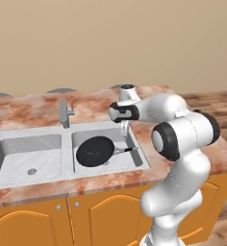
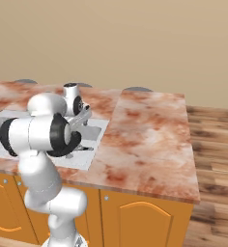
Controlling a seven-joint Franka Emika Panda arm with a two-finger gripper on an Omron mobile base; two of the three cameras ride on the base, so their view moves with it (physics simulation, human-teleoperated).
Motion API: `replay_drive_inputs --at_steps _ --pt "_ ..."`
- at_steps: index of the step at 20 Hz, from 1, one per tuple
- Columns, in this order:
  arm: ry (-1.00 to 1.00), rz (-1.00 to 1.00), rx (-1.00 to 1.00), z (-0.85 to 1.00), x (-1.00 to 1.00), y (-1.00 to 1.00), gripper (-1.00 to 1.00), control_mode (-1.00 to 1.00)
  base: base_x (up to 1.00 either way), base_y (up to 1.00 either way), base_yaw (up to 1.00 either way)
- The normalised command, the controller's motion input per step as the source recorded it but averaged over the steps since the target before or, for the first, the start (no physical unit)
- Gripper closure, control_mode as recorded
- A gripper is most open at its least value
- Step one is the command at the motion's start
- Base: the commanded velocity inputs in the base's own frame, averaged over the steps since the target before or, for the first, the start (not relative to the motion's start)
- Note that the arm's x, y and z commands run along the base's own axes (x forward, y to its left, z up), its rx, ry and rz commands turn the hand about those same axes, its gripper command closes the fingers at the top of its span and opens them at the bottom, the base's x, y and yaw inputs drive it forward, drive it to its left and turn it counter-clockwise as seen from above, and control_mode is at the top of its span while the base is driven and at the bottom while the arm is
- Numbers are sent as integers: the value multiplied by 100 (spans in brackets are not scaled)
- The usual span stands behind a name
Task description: Move the pot and pan from the stove into the sink.
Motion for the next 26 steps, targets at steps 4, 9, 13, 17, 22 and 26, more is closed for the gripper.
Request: replay_drive_inputs --at_steps 4,9,13,17,22,26 --pt "-27 6 4 16 -87 -24 -100 -100 0 0 0" --pt "-33 4 4 1 -86 -19 -100 -100 0 0 0" --pt "-36 3 2 0 -84 -16 -100 -100 0 0 0" --pt "-44 3 0 11 -69 -4 -100 -100 0 0 0" --pt "-41 2 0 20 -74 0 -100 -100 0 0 0" --pt "-42 0 0 20 -77 0 -100 -100 0 0 0"
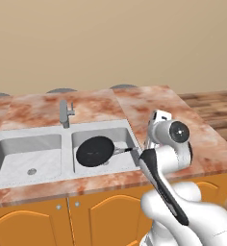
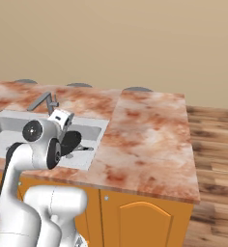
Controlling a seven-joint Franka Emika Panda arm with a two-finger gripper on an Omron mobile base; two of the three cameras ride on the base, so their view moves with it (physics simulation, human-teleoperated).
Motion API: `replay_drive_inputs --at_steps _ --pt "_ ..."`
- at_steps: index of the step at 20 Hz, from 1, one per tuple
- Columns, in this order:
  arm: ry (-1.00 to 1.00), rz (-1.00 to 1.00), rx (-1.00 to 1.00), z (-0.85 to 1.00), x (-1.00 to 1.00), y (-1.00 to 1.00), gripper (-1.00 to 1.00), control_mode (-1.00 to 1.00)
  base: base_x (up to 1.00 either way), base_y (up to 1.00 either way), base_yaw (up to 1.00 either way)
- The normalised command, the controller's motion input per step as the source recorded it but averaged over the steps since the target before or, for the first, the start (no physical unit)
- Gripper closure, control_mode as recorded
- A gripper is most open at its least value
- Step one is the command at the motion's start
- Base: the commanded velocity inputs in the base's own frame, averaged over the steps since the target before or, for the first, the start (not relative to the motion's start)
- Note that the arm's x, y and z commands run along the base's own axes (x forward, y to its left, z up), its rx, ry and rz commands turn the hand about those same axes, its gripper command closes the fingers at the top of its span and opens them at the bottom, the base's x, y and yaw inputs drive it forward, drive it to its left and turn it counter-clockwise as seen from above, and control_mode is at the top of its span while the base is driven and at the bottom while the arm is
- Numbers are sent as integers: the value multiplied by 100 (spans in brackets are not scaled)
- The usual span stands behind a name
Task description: Move the pot and pan from the stove into the sink.
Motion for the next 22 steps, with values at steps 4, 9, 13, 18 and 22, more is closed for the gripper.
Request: replay_drive_inputs --at_steps 4,9,13,18,22 --pt "-8 1 0 0 -36 0 -100 -100 0 0 0" --pt "0 0 0 0 0 0 -100 -100 0 0 0" --pt "0 0 0 0 -1 0 -100 -100 0 0 0" --pt "0 0 0 0 0 0 -100 100 -57 0 1" --pt "0 0 0 0 0 0 -100 100 -67 0 2"
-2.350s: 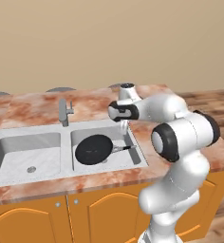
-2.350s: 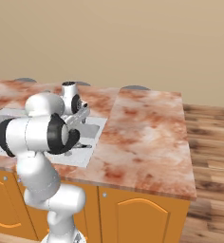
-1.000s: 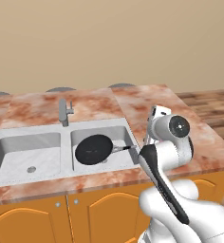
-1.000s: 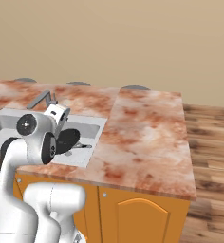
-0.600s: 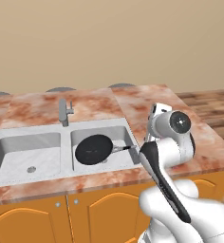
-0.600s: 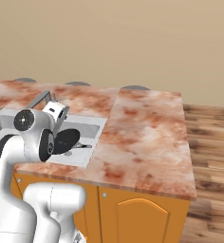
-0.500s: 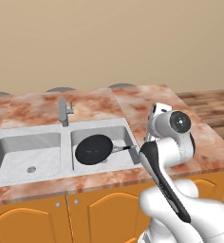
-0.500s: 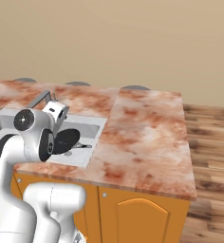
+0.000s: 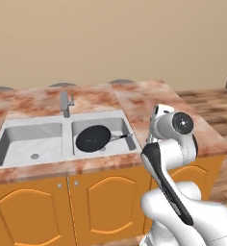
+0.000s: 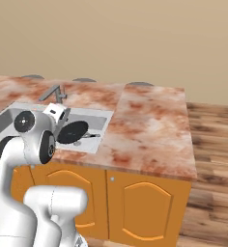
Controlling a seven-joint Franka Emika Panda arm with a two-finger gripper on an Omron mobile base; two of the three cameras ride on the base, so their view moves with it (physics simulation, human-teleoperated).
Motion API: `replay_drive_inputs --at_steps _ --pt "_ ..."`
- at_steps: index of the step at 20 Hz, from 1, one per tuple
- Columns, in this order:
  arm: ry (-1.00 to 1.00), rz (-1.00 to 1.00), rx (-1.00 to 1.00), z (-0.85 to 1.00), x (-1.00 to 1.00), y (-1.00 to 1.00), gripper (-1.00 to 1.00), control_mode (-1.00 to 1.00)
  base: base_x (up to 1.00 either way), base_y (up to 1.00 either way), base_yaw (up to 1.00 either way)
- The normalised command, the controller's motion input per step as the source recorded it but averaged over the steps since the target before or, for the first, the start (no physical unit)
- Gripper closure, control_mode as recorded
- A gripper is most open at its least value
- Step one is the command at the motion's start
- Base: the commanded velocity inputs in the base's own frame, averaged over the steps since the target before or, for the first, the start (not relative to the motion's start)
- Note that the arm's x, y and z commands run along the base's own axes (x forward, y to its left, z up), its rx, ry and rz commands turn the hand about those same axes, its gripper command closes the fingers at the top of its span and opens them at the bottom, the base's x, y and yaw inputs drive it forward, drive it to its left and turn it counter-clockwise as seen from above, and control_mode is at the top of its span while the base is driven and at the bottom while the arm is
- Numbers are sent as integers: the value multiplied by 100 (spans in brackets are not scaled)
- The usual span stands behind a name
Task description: Move the pot and pan from the stove into the sink.
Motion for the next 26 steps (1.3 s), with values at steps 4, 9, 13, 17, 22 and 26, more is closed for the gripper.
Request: replay_drive_inputs --at_steps 4,9,13,17,22,26 --pt "0 0 0 0 0 0 -100 100 -62 0 1" --pt "0 0 0 0 0 0 -100 100 -43 0 0" --pt "0 0 0 0 0 0 -100 100 0 0 0" --pt "0 0 0 0 0 0 -100 100 -8 -5 33" --pt "0 0 0 0 0 0 -100 100 -19 -7 45" --pt "0 0 0 0 0 0 -100 100 -17 -5 47"
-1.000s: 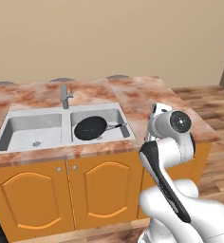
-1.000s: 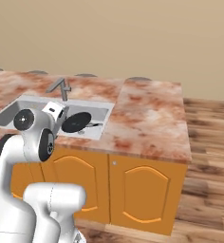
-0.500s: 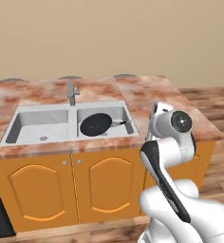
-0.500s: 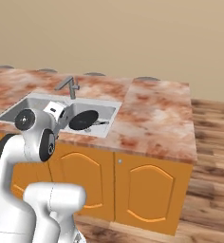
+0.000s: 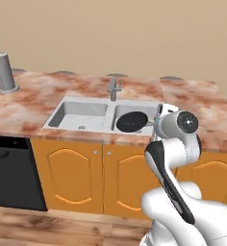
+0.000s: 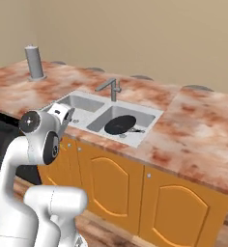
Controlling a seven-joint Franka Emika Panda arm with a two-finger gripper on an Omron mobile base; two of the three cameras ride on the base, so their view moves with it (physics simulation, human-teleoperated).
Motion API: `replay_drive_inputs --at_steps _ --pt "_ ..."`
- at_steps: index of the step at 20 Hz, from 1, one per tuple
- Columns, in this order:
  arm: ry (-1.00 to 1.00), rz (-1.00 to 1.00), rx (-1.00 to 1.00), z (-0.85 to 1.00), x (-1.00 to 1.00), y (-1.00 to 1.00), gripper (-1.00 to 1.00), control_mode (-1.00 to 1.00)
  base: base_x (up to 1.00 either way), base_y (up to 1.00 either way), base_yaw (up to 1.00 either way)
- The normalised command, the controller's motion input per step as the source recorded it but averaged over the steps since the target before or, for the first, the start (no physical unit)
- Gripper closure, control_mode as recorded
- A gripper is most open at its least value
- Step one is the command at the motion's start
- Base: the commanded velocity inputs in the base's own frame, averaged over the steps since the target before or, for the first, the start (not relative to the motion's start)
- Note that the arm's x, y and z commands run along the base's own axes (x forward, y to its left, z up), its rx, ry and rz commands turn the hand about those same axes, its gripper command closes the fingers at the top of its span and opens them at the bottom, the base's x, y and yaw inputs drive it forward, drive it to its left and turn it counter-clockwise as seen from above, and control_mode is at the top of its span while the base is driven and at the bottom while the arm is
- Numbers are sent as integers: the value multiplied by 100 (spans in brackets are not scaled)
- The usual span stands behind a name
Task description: Move the pot and pan from the stove into the sink.
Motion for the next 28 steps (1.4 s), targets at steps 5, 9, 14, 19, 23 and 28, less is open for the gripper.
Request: replay_drive_inputs --at_steps 5,9,14,19,23,28 --pt "0 0 0 0 0 0 -100 100 -16 -4 48" --pt "0 0 0 0 0 0 -100 100 -12 -1 50" --pt "0 0 0 0 0 0 -100 100 -11 -1 50" --pt "0 0 0 0 0 0 -100 100 -9 0 50" --pt "0 0 0 0 0 0 -100 100 -8 0 50" --pt "0 0 0 0 0 0 -100 100 -8 0 50"
